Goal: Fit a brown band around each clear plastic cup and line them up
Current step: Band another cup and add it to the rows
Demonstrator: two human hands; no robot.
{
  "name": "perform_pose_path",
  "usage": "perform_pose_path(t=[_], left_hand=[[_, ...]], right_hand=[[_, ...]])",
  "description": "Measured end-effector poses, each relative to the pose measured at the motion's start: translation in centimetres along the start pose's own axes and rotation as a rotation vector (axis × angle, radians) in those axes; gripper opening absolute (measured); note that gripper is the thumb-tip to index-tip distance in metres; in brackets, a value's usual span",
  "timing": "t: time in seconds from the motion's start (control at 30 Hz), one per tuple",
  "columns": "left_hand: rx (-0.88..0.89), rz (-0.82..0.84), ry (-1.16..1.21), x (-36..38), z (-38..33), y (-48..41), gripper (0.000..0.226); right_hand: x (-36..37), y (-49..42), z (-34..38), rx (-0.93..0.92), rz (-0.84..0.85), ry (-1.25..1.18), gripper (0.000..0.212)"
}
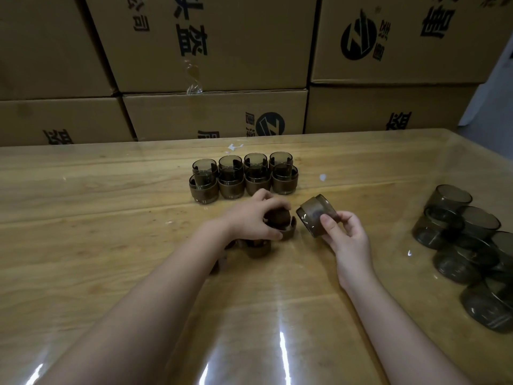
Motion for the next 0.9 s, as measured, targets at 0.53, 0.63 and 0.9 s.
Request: perform_pose_path(t=[0.53, 0.63, 0.9], left_hand=[[-0.146, -0.323, 0.229, -1.9, 6.6, 6.9, 0.062], [-0.205, -0.181, 0.512, -0.5, 8.8, 7.7, 0.054], [-0.175, -0.198, 0.749, 2.2, 5.7, 7.1, 0.034]], right_hand=[[0.2, 0.4, 0.0, -0.01, 0.018, -0.075, 0.009], [0.4, 0.6, 0.0, -0.006, 0.016, -0.072, 0.009], [0.6, 0.8, 0.7, 0.013, -0.014, -0.087, 0.005]])
Point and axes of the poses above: each hand's wrist, its own y-axis away from the middle knuckle, its own x-axis out of the palm, z = x × y, the point moved 2 cm from there along -y, towards the middle knuckle, and after that the axes turned 15 degrees about -x, right-handed, at the moved point
